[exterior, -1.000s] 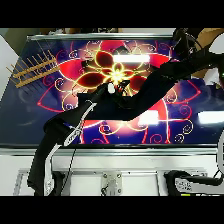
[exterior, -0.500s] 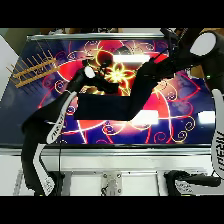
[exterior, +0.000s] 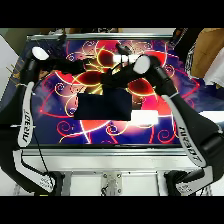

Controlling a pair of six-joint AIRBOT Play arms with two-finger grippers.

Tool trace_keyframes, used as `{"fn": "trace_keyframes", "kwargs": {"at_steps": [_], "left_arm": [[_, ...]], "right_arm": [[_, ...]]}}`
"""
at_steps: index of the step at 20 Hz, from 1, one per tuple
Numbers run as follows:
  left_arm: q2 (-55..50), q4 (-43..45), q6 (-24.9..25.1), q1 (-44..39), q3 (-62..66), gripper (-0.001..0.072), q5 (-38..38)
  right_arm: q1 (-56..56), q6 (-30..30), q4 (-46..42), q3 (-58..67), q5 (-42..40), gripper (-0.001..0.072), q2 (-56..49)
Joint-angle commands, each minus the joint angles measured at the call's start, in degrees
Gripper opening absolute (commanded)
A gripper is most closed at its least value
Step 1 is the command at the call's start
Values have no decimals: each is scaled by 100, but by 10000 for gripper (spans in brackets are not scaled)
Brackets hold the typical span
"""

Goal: Fold the clothes and pants, and hang the long-sleeved shirts on hangers.

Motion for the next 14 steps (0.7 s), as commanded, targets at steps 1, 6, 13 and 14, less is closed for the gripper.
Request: {"fn": "trace_keyframes", "kwargs": {"at_steps": [1, 6, 13, 14], "left_arm": [[363, -4, 13, 511, 4, 9, -269], [699, -2, 13, 737, 4, 10, -317], [1379, 216, 35, 542, -656, 9, -205], [1585, 417, 33, 450, -1032, 9, -107]], "right_arm": [[595, 39, 549, 7, -1366, 22, -872], [1073, -1486, 2791, 153, -2804, 540, -1941], [199, -3082, 3464, -629, -2157, 526, -756], [-52, -3075, 3143, -1237, -2129, 525, -293]]}}
